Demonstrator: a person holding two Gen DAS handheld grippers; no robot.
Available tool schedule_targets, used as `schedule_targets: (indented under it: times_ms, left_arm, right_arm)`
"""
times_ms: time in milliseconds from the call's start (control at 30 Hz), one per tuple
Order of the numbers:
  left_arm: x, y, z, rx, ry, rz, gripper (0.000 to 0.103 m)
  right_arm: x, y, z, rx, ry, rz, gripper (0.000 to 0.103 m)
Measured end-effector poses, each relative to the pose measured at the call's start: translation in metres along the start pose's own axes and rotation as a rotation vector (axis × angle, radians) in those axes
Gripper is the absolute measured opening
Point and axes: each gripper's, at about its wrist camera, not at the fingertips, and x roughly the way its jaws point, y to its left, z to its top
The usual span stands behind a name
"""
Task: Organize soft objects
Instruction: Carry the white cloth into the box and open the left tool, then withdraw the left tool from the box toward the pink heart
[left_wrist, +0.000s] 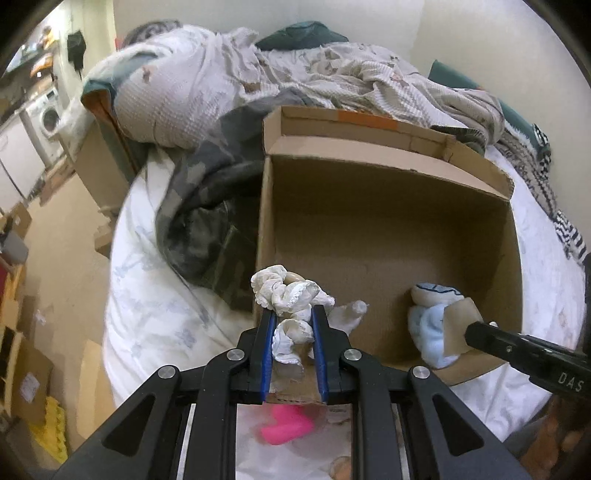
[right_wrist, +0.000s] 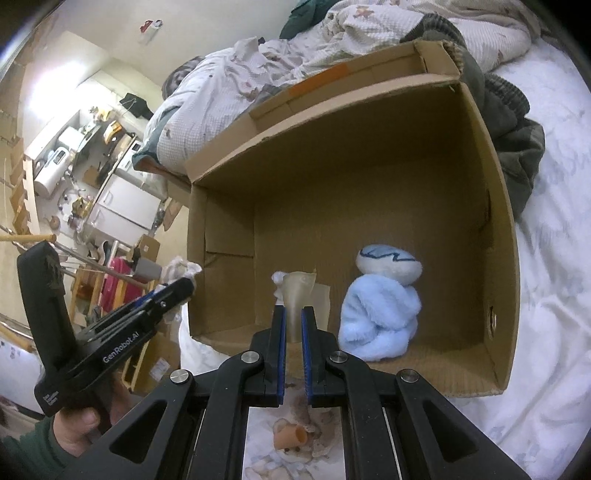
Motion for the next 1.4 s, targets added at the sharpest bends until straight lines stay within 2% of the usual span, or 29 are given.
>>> schedule_targets:
  times_ms: [267, 500, 733, 833, 933, 967, 1000, 1033, 1100, 1400]
  left_arm:
    - [0.021, -0.006, -0.004, 0.022, 0.076, 0.002, 0.017]
    - [0.03, -0.002, -0.009, -0.011, 0.116, 0.001, 0.017]
    - [0.028, -0.002, -0.009, -0.013, 0.123, -0.01, 0.026]
    - [0.027, -0.003, -0.009, -0.013, 0.124, -0.023, 0.046]
    - [0.022, -0.007, -0.008, -0.005, 0.111, -0.033, 0.057]
    - [0.02, -0.009, -0.008, 0.004, 0.103, -0.032, 0.059]
    - [0.019, -0.01, -0.008, 0.014, 0.095, -0.025, 0.06]
    - [0.017, -0.012, -0.008, 0.023, 0.087, -0.017, 0.06]
    - [0.015, -0.014, -0.007, 0.034, 0.079, -0.012, 0.06]
    - [0.009, -0.014, -0.009, 0.029, 0.066, -0.014, 0.06]
  right_arm:
    - [0.004, -0.004, 0.005, 0.004, 0.003, -0.016, 0.01]
    - [0.007, -0.006, 0.006, 0.013, 0.007, -0.024, 0.01]
    - [0.007, -0.005, 0.006, 0.016, 0.009, -0.022, 0.011]
    - [0.007, -0.006, 0.007, 0.027, 0.004, -0.023, 0.017]
    - [0.006, -0.007, 0.008, 0.036, -0.006, -0.023, 0.031]
    - [0.005, -0.007, 0.008, 0.037, -0.011, -0.026, 0.049]
    - [0.003, -0.007, 0.008, 0.041, -0.019, -0.029, 0.076]
    - [0.001, -0.008, 0.008, 0.047, -0.034, -0.032, 0.081]
    - [-0.002, -0.007, 0.008, 0.047, -0.055, -0.03, 0.081]
    - [0.0, -0.006, 0.008, 0.036, -0.047, -0.039, 0.081]
